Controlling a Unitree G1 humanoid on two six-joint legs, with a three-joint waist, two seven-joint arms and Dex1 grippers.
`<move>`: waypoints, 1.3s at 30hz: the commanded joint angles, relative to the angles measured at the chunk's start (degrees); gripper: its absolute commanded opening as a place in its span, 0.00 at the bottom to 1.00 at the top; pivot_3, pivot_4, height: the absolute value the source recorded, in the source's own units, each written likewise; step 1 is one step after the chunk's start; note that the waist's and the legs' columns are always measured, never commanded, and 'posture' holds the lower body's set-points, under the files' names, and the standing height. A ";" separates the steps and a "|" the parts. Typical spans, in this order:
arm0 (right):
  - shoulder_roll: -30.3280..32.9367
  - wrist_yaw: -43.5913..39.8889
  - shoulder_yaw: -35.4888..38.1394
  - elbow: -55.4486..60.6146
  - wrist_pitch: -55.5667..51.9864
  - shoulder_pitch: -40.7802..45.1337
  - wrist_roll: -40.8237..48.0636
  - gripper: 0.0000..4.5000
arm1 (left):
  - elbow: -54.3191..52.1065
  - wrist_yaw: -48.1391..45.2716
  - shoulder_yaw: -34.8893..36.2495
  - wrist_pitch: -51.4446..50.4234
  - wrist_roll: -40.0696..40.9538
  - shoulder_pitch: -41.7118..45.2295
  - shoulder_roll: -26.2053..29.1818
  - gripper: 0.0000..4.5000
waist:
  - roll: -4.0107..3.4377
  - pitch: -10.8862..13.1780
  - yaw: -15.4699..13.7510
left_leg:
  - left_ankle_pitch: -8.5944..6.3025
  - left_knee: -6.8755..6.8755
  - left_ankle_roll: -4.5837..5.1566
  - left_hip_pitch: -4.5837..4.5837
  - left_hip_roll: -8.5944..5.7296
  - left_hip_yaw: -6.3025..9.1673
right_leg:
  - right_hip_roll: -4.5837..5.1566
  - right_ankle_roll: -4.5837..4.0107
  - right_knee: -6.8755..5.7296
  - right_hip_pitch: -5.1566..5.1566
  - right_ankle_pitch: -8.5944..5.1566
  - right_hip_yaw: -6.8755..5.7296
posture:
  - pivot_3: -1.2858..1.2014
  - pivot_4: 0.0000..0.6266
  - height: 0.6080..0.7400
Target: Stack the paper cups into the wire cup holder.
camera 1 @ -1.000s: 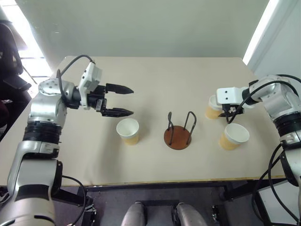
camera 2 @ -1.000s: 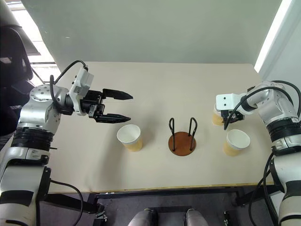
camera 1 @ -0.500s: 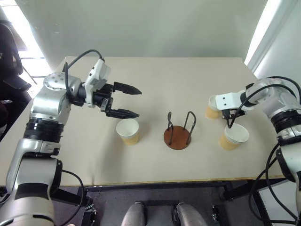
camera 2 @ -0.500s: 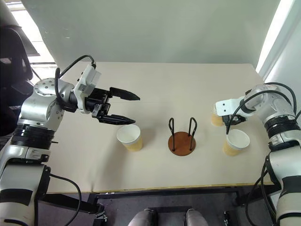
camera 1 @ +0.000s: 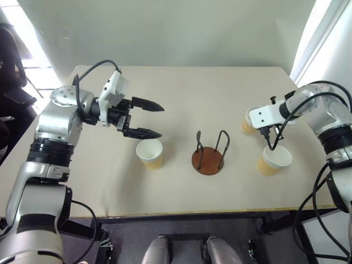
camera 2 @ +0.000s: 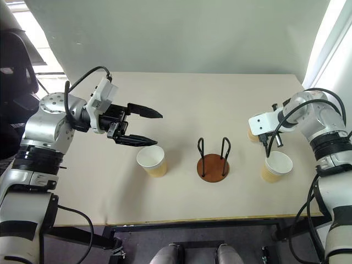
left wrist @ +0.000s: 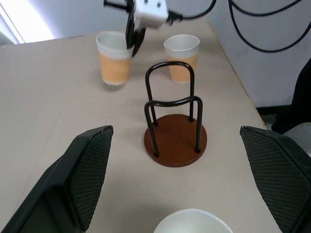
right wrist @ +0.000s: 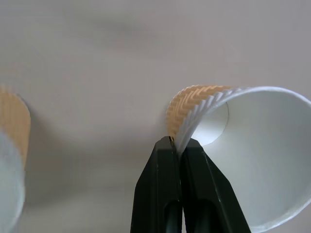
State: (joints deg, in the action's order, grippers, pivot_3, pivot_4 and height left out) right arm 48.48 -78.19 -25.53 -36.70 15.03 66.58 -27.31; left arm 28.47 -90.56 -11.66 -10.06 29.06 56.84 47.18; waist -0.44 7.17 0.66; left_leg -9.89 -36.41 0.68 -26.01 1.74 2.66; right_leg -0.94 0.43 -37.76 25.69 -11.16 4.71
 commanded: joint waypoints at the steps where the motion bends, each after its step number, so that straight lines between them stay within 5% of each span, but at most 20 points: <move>1: 1.54 -5.08 4.13 11.49 -5.64 0.27 4.64 0.01 | 2.65 -1.94 -1.14 3.63 -1.36 2.37 0.51 1.00 | 0.00 0.00 0.00 | 0.00 0.00 0.00 0.00 0.00 0.00 | 0.00 -0.04 0.00 0.00 -0.02 0.00 | 0.52 0.24 1.00; 9: 2.59 -12.69 7.00 27.38 -19.24 3.49 9.96 0.01 | 9.35 -1.94 -4.02 7.39 -2.14 5.69 -2.06 1.00 | 0.01 0.00 -0.12 | 0.00 -0.01 0.00 -0.06 0.00 -0.01 | 0.00 -0.05 0.11 -0.02 -0.07 -0.01 | 0.52 0.24 1.00; 26: 4.68 -14.31 1.85 38.98 -32.24 5.01 15.74 0.01 | 26.39 -1.94 -9.49 18.52 -3.49 12.64 -9.10 1.00 | 0.02 0.01 -0.35 | 0.00 0.03 0.00 -0.10 0.00 -0.02 | -0.01 0.35 0.27 -0.04 0.06 -0.02 | 0.52 0.24 1.00; 39: 4.95 -14.31 -1.77 48.55 -40.72 3.58 22.16 0.01 | 26.76 -1.94 -11.31 19.65 -2.25 12.29 -7.98 1.00 | 0.02 0.01 -0.40 | 0.00 -0.12 0.00 -0.13 0.00 -0.07 | -0.01 0.33 0.32 -0.08 0.00 -0.02 | 0.52 0.24 1.00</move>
State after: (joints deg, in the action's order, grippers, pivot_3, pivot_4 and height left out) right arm 52.78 -92.25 -27.50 9.96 -25.03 69.43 -6.01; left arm 56.21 -90.57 -23.37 8.83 25.77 67.45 38.10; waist -0.41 7.18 0.27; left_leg -9.89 -36.55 0.69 -26.15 1.74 2.59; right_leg -0.96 0.77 -37.44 25.61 -11.16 4.69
